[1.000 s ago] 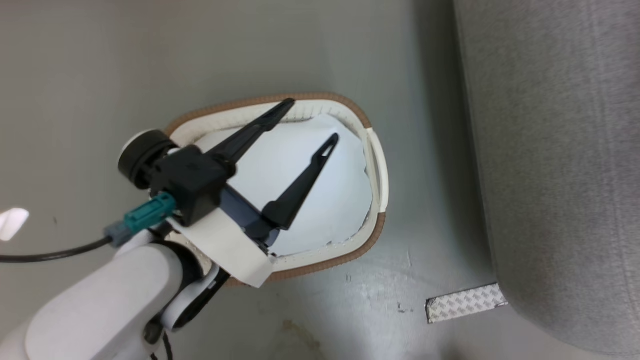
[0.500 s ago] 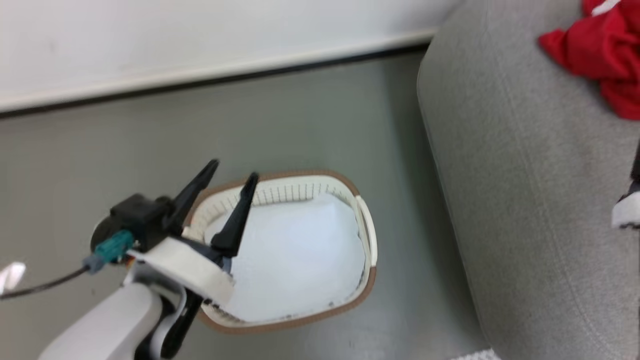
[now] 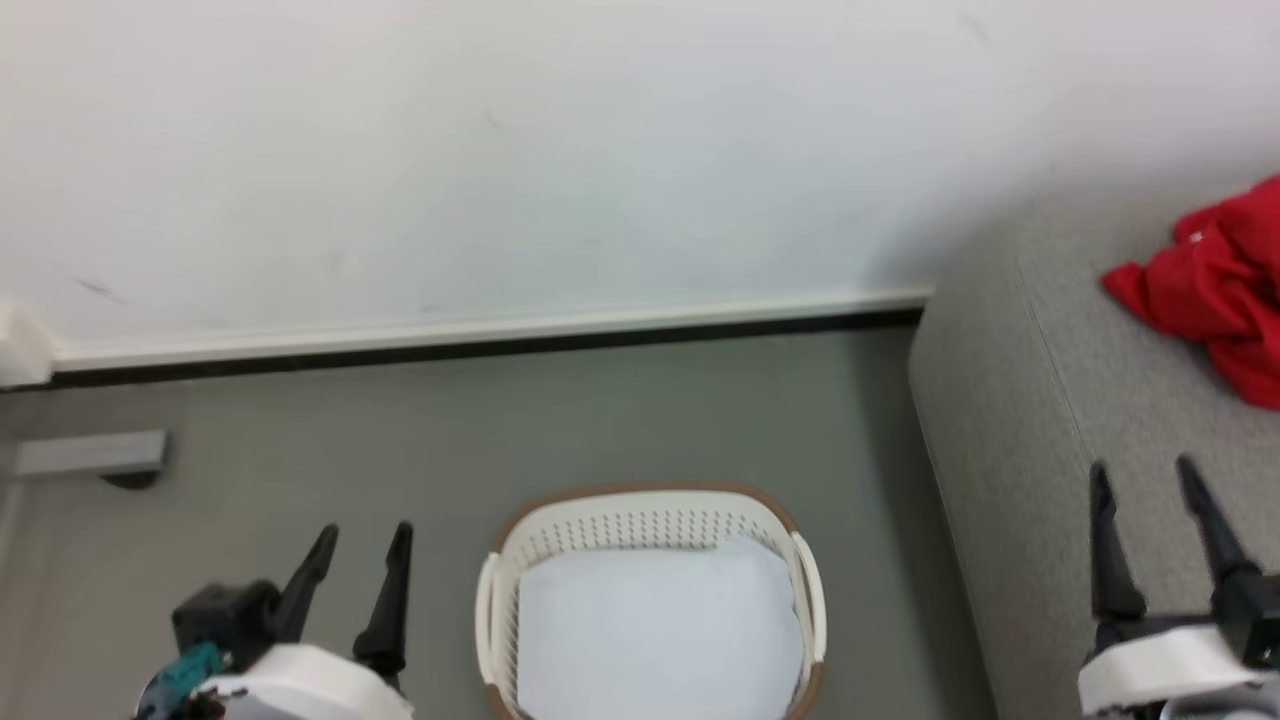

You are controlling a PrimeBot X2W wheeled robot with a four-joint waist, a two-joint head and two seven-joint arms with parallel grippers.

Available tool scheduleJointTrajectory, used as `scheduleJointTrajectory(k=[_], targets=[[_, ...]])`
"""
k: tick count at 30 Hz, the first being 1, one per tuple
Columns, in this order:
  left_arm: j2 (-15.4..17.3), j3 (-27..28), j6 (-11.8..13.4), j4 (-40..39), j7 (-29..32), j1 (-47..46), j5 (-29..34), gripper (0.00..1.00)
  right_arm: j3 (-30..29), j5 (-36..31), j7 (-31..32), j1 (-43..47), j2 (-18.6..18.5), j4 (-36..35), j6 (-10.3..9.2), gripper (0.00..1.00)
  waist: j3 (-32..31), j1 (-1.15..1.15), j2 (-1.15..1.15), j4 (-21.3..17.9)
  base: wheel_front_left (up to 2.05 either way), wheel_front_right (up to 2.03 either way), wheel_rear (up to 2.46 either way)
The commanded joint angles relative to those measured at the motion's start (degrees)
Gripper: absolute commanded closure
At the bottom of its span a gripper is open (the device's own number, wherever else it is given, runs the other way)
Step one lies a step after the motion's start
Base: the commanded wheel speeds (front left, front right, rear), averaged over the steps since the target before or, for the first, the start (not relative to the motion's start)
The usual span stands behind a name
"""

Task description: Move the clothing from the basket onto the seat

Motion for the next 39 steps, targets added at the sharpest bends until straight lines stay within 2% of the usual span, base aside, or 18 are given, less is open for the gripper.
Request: scheduleJointTrajectory(k=[1,8,18,28,39], targets=[[-1.24,1.78,-0.31,0.40,-0.01,1.92,1.63,0.00,0.65,0.95,-0.15,1.95,0.08,0.06,-0.17,0.00,-4.19,0.02,0.00,3.16,0.00,0.00,0.00],[-7.97,11.48,-4.85,1.74,-0.02,9.91,10.34,0.00,5.59,4.99,-0.15,8.58,-0.05,0.51,-0.17,0.00,-8.89,0.02,0.00,3.66,0.00,0.00,0.00],[-15.17,20.62,-11.02,2.59,-0.03,14.24,19.49,0.00,8.78,7.03,-0.16,11.78,0.03,1.41,-0.17,0.00,-11.16,0.02,0.00,1.51,0.00,0.00,0.00],[-19.29,26.02,-15.38,4.41,-0.04,15.34,24.96,0.00,9.72,7.18,-0.16,11.59,0.04,2.30,-0.17,0.00,-11.60,0.02,0.00,0.45,0.00,0.00,0.00],[-21.63,29.55,-17.99,5.22,-0.04,14.99,28.01,0.00,11.07,8.01,-0.16,12.10,0.04,2.76,-0.17,0.00,-11.54,0.02,0.00,-0.82,0.00,0.00,0.00]])
